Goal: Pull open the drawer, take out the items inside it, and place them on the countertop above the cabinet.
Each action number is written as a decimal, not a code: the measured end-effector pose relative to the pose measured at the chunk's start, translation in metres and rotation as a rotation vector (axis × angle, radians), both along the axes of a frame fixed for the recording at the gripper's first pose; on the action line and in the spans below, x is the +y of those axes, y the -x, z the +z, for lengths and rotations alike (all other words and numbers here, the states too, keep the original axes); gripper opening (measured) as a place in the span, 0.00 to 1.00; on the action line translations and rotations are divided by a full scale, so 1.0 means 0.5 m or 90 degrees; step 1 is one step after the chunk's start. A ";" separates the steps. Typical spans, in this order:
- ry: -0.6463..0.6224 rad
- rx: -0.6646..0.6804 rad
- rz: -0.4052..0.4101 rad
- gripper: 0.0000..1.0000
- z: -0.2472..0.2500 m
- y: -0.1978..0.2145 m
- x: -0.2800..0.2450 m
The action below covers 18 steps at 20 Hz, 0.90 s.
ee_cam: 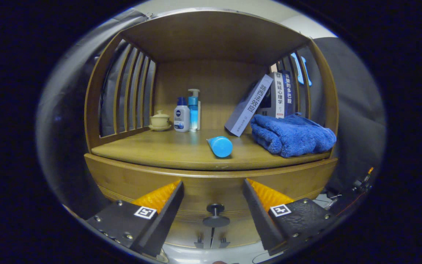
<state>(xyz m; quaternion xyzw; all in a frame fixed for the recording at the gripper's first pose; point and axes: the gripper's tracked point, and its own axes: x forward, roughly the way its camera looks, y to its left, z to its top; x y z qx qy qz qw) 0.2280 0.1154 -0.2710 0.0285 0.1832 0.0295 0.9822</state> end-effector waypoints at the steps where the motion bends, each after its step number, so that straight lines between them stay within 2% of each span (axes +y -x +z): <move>1: 0.000 0.001 0.001 0.97 -0.003 -0.004 0.001; 18: 0.002 -0.020 0.014 0.97 -0.003 -0.009 -0.003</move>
